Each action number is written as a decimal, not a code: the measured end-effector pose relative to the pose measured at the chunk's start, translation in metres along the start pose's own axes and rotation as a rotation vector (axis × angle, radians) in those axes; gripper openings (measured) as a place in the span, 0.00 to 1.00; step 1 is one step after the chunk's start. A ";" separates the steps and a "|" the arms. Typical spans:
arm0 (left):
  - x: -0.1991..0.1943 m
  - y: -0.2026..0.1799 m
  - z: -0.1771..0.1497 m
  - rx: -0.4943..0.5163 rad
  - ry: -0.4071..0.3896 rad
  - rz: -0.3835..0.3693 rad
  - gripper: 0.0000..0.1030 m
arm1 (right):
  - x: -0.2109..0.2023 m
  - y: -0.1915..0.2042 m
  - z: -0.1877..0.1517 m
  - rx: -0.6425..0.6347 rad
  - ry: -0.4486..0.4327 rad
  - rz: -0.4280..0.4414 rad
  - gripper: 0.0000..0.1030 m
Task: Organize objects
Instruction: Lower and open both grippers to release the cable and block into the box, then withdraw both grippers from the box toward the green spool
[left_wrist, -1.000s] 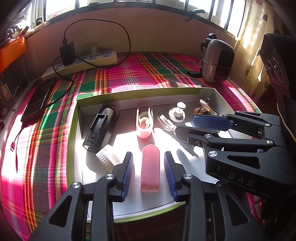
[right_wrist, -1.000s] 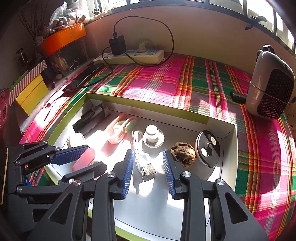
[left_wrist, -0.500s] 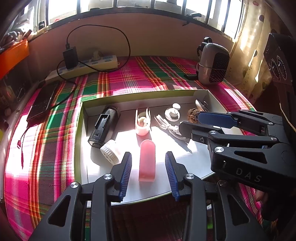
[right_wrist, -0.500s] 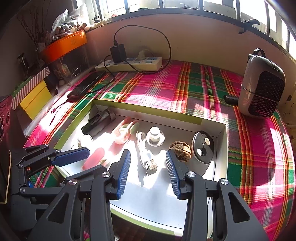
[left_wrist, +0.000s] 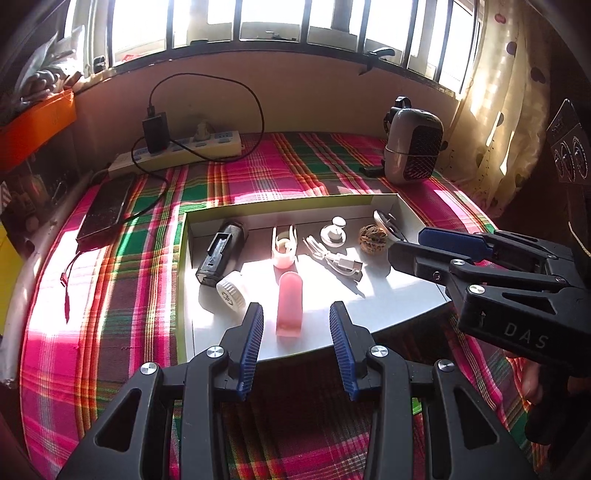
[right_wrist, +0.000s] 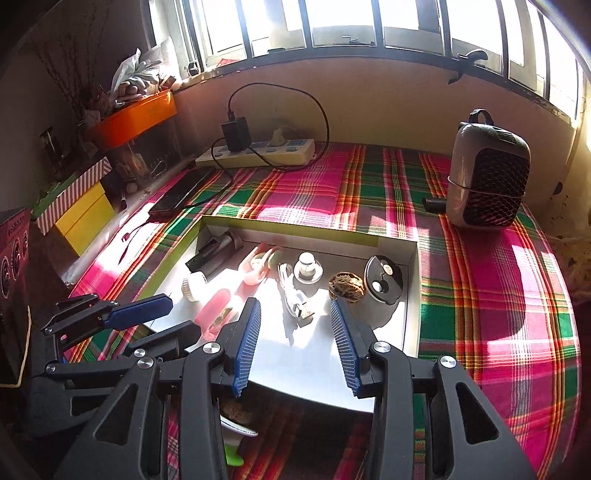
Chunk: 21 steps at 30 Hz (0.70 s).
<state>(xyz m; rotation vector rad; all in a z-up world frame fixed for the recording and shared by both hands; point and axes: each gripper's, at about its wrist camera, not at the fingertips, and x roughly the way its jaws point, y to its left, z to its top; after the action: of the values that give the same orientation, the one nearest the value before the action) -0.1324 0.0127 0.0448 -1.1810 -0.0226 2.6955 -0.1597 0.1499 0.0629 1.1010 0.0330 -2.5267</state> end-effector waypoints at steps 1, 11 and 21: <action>-0.003 0.000 -0.001 -0.003 -0.004 0.004 0.35 | -0.003 0.001 -0.002 0.002 -0.003 0.000 0.40; -0.026 0.009 -0.021 -0.056 -0.034 0.003 0.35 | -0.028 0.001 -0.036 0.059 -0.006 -0.007 0.40; -0.034 0.012 -0.042 -0.073 -0.033 0.004 0.35 | -0.027 0.015 -0.070 0.076 0.048 0.024 0.40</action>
<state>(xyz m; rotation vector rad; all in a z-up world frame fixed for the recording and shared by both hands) -0.0812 -0.0081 0.0393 -1.1576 -0.1247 2.7392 -0.0889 0.1573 0.0357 1.1847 -0.0626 -2.4985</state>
